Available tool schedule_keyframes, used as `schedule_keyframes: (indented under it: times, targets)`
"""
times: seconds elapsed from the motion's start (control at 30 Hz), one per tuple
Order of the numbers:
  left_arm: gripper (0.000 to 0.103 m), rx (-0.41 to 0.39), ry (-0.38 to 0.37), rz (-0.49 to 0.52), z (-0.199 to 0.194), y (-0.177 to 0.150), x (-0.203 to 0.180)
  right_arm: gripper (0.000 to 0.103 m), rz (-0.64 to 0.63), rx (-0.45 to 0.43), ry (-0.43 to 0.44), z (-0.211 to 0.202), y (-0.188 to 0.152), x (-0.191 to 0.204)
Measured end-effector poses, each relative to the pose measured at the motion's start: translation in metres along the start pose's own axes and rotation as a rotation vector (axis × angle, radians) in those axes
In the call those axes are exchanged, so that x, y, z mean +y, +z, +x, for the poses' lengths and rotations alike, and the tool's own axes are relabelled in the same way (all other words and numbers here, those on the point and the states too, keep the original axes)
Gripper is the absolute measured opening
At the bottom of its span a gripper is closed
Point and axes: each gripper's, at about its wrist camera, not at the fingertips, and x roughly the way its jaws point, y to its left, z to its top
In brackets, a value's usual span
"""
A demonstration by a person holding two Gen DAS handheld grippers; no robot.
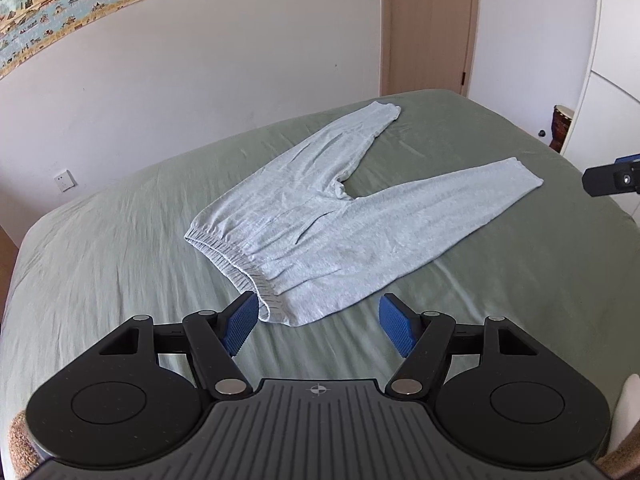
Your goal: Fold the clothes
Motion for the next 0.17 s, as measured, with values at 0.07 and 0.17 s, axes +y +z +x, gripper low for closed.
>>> schedule_keyframes:
  times: [0.07,0.17]
  targets:
    - [0.066,-0.007,0.012,-0.002,0.0001,0.0003,-0.0014,0.088,0.003,-0.004,-0.004,-0.0004,-0.0003,-0.0013]
    - [0.066,-0.016,0.015,0.010,-0.0008,0.0007,-0.0036,0.088,0.005,-0.007,-0.010,-0.0013,-0.0003,-0.0026]
